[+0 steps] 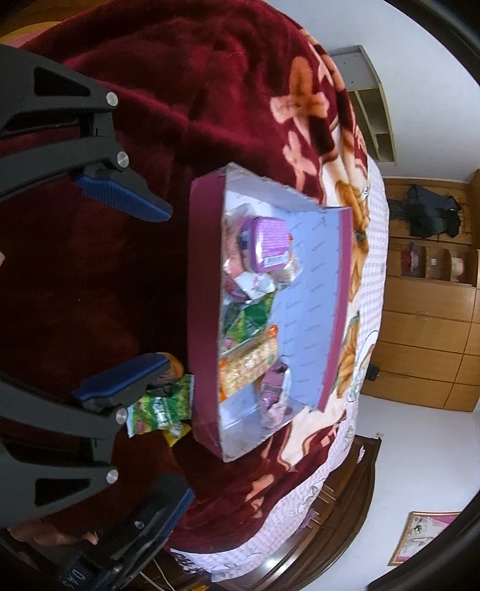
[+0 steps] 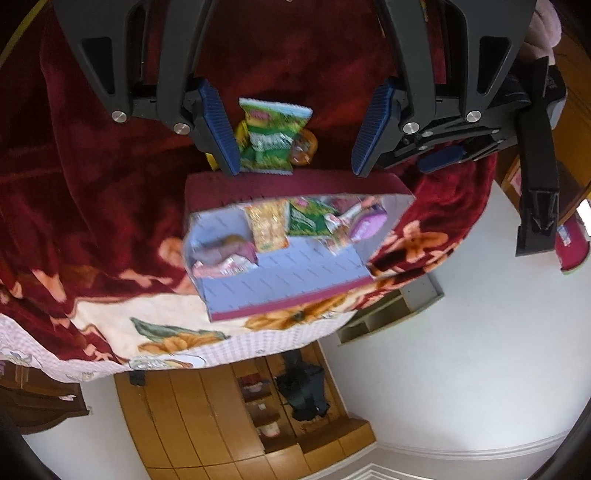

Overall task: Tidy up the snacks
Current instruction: 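Open both tools and withdraw them toward the snacks on the blanket, then grasp the orange round candy with the left tool while the right tool grasps the small green pack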

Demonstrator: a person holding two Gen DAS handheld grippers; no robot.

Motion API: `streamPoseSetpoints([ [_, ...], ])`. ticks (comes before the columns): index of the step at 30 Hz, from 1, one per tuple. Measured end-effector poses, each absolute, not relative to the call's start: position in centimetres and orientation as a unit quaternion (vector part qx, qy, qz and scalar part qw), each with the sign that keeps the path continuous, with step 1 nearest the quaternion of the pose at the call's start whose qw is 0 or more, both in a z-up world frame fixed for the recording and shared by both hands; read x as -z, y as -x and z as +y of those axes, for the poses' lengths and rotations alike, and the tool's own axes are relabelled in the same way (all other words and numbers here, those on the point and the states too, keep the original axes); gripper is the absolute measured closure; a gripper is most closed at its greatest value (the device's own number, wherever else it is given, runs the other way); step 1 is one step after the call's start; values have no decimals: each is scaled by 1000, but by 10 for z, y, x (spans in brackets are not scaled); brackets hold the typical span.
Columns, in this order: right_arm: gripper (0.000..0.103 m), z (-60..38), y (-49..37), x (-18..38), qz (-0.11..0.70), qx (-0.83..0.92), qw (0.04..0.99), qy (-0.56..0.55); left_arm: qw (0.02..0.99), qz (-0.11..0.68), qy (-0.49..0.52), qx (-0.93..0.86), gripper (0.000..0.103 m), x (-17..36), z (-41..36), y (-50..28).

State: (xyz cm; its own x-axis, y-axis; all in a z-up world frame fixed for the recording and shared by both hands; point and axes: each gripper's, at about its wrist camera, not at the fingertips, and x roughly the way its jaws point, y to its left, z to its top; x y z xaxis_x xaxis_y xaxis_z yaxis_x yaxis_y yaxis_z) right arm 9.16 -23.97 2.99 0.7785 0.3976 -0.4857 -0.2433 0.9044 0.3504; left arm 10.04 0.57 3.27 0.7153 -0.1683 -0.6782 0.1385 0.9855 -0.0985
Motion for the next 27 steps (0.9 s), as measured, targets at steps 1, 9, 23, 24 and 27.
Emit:
streamPoseSetpoints([
  [1,39,-240,-91,-27,286,-169,933,-135,925,371,16,83,25,-30,4,-101],
  [9,39,-240,-98,-9,308,-163,930,-120,919,383,-1,92,25,-20,-10,-107],
  [23,39,-262,-97,5,326,-132,927,-133,908,401,-41,119,25,-1,-46,-133],
  [24,39,-263,-97,6,327,-132,926,-133,907,401,-42,123,25,1,-48,-134],
  [27,39,-266,-98,9,330,-134,924,-139,904,407,-46,124,25,6,-53,-137],
])
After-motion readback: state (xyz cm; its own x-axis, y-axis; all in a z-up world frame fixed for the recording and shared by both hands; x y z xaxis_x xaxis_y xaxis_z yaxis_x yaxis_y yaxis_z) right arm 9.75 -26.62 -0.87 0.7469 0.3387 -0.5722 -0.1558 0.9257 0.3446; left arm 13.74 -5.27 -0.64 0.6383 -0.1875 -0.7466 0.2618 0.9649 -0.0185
